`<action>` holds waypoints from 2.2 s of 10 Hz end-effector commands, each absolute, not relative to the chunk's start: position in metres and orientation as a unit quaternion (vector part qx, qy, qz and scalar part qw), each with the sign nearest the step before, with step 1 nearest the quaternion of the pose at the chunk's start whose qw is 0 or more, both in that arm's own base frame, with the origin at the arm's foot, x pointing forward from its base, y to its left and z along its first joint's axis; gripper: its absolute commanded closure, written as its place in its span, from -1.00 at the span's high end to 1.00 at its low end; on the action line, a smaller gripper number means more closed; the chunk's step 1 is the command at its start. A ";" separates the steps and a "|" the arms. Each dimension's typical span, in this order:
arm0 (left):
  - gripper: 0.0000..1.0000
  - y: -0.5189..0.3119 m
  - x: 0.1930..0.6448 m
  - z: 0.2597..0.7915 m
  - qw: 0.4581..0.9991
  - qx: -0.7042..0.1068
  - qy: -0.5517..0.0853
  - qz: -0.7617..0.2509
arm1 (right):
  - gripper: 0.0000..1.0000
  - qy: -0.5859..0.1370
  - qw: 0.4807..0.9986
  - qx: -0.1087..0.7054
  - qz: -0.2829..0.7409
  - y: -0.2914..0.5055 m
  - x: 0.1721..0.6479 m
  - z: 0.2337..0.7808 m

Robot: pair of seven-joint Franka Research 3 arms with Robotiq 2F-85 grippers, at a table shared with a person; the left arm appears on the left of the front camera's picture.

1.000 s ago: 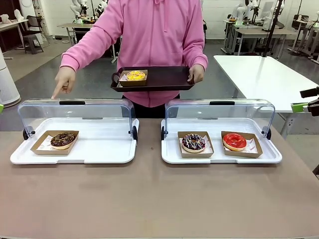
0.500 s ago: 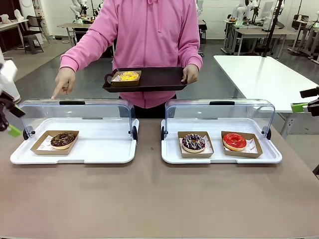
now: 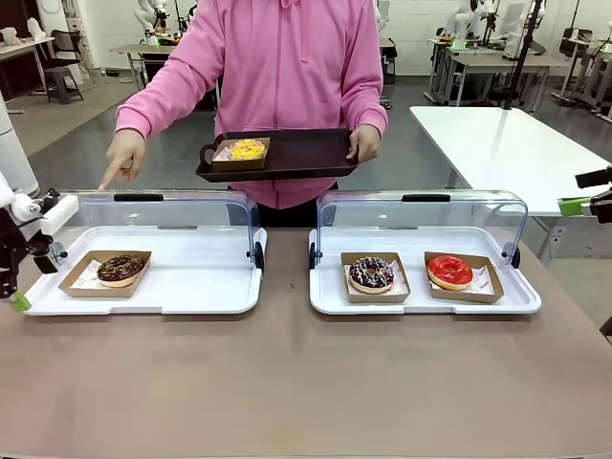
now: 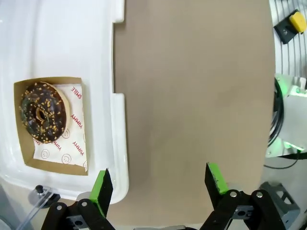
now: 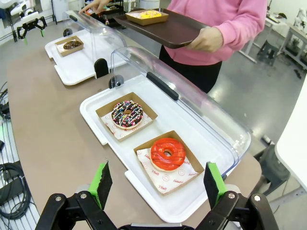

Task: Provide the desired donut to the person.
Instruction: Pick up and lift the Paper togo box containing the Donut pointed at by the person.

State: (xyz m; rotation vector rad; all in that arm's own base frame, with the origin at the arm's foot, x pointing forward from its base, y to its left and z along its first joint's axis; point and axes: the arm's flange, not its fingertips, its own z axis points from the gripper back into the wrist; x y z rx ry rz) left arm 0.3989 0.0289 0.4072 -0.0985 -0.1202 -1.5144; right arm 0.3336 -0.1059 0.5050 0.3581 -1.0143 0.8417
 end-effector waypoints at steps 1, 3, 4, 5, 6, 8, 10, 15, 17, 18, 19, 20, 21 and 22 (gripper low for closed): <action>1.00 0.042 0.413 0.385 0.729 -0.046 -0.057 -0.681 | 1.00 -0.477 0.768 0.174 0.390 -0.106 0.337 0.502; 1.00 0.041 0.426 0.366 0.732 -0.013 -0.058 -0.679 | 1.00 -0.477 0.768 0.174 0.390 -0.106 0.337 0.502; 1.00 0.041 0.434 0.360 0.731 -0.009 -0.068 -0.679 | 1.00 -0.477 0.768 0.174 0.390 -0.106 0.337 0.502; 1.00 0.043 0.443 0.355 0.737 -0.023 -0.088 -0.669 | 1.00 -0.477 0.768 0.174 0.390 -0.106 0.337 0.502; 1.00 0.044 0.448 0.352 0.739 -0.022 -0.095 -0.666 | 1.00 -0.477 0.768 0.174 0.390 -0.106 0.337 0.502; 1.00 0.047 0.458 0.344 0.753 -0.012 -0.092 -0.652 | 1.00 -0.477 0.768 0.174 0.390 -0.106 0.337 0.502; 1.00 0.048 0.463 0.341 0.757 -0.017 -0.099 -0.646 | 1.00 -0.477 0.768 0.174 0.390 -0.106 0.337 0.502; -0.20 0.049 0.471 0.334 0.755 -0.002 -0.104 -0.647 | 1.00 -0.477 0.768 0.174 0.390 -0.106 0.337 0.502; -0.30 0.048 0.472 0.333 0.756 -0.002 -0.101 -0.646 | 1.00 -0.477 0.768 0.174 0.390 -0.106 0.337 0.502; -1.00 0.048 0.473 0.331 0.756 -0.005 -0.098 -0.647 | 1.00 -0.477 0.768 0.174 0.390 -0.106 0.337 0.502; -1.00 0.047 0.473 0.329 0.757 -0.001 -0.097 -0.646 | 1.00 -0.477 0.768 0.174 0.390 -0.106 0.337 0.502; -0.91 0.047 0.473 0.328 0.757 -0.001 -0.098 -0.646 | 1.00 -0.477 0.768 0.174 0.390 -0.106 0.337 0.502; -1.00 0.047 0.473 0.328 0.758 -0.001 -0.097 -0.645 | 1.00 -0.477 0.768 0.174 0.390 -0.106 0.337 0.502; -1.00 0.047 0.473 0.328 0.759 -0.002 -0.098 -0.644 | 1.00 -0.477 0.768 0.174 0.390 -0.106 0.337 0.502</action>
